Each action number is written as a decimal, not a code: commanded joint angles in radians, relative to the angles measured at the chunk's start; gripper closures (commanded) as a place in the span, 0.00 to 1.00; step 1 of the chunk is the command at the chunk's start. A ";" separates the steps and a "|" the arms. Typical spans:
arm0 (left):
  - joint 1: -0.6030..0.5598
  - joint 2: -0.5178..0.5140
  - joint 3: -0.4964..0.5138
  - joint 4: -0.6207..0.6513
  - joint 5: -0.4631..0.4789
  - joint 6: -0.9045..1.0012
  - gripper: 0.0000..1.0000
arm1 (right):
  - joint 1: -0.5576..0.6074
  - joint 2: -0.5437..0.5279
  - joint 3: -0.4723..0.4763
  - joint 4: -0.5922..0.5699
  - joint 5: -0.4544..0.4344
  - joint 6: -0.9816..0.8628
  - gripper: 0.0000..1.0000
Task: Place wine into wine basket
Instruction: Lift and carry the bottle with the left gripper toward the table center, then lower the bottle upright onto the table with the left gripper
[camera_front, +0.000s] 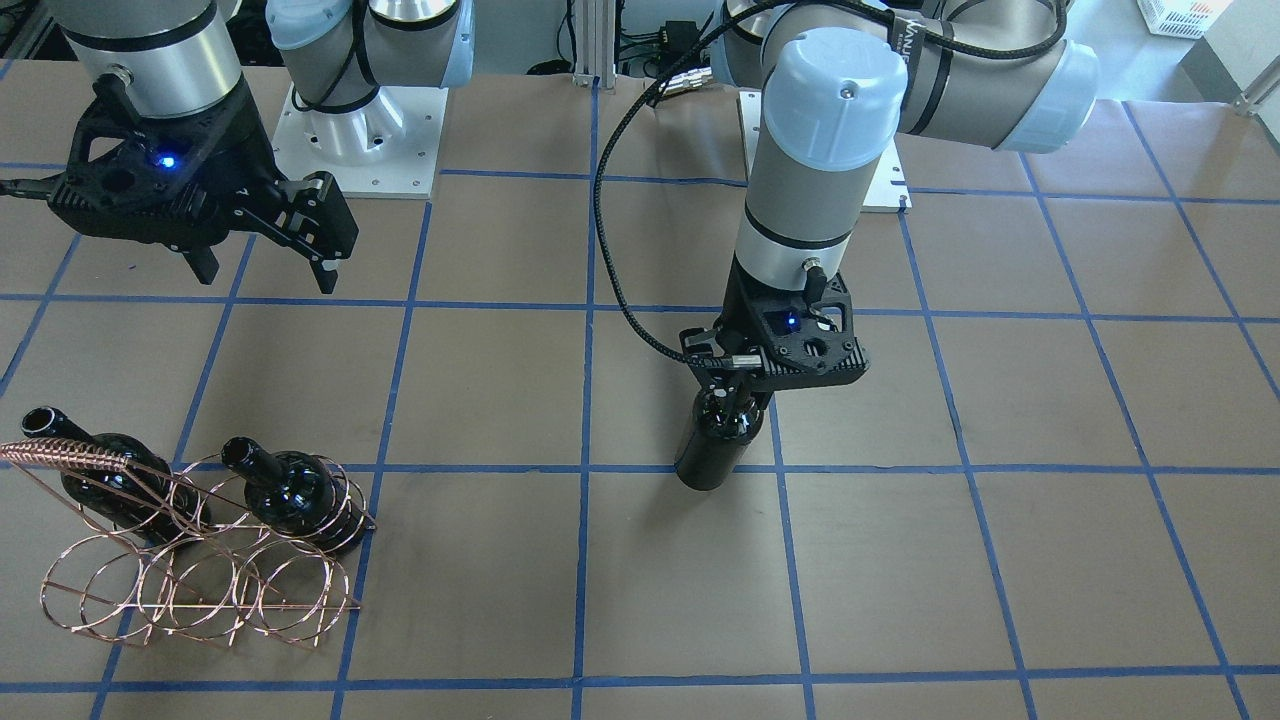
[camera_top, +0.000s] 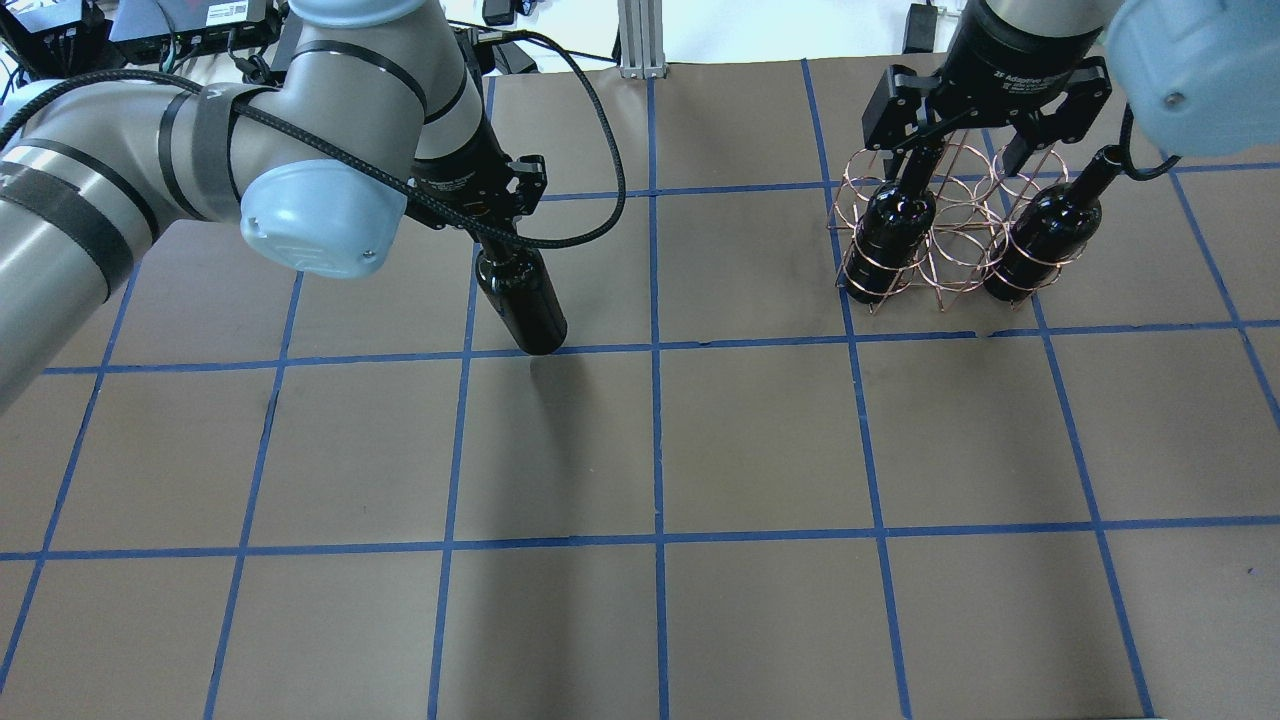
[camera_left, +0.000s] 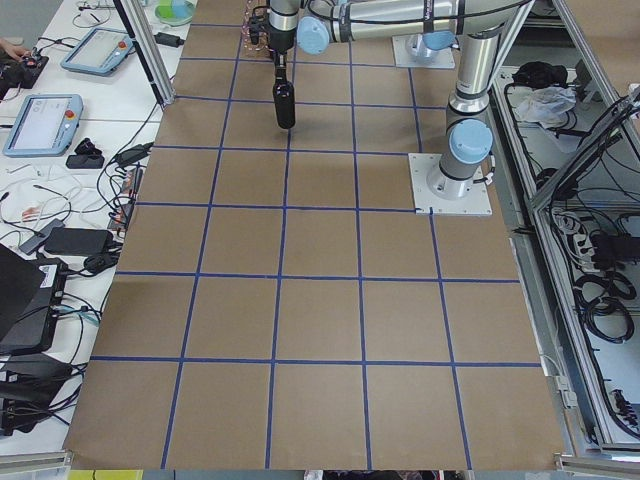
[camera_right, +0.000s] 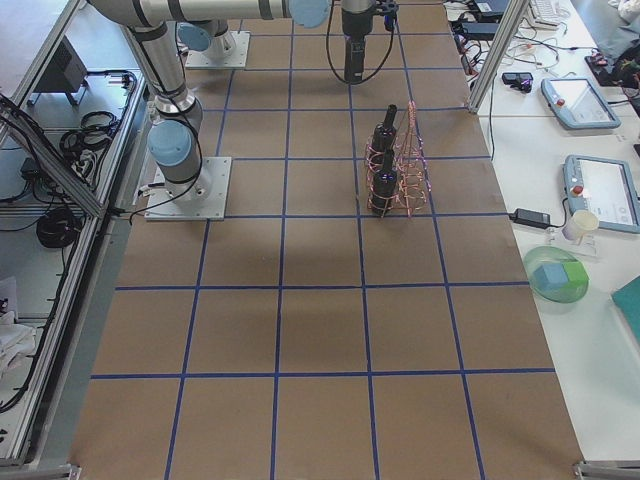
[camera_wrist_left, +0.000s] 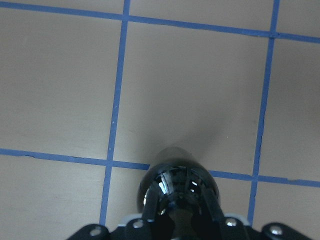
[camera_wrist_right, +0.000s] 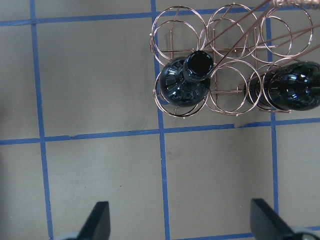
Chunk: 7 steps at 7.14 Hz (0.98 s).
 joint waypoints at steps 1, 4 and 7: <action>-0.010 -0.003 -0.007 0.006 0.001 -0.001 1.00 | 0.000 0.000 0.000 0.000 0.000 0.000 0.00; -0.014 -0.003 -0.018 0.003 -0.001 -0.006 1.00 | 0.002 0.000 0.000 0.000 0.000 0.000 0.00; -0.026 -0.009 -0.033 -0.003 -0.004 -0.007 1.00 | 0.002 0.000 0.000 0.000 0.000 0.000 0.00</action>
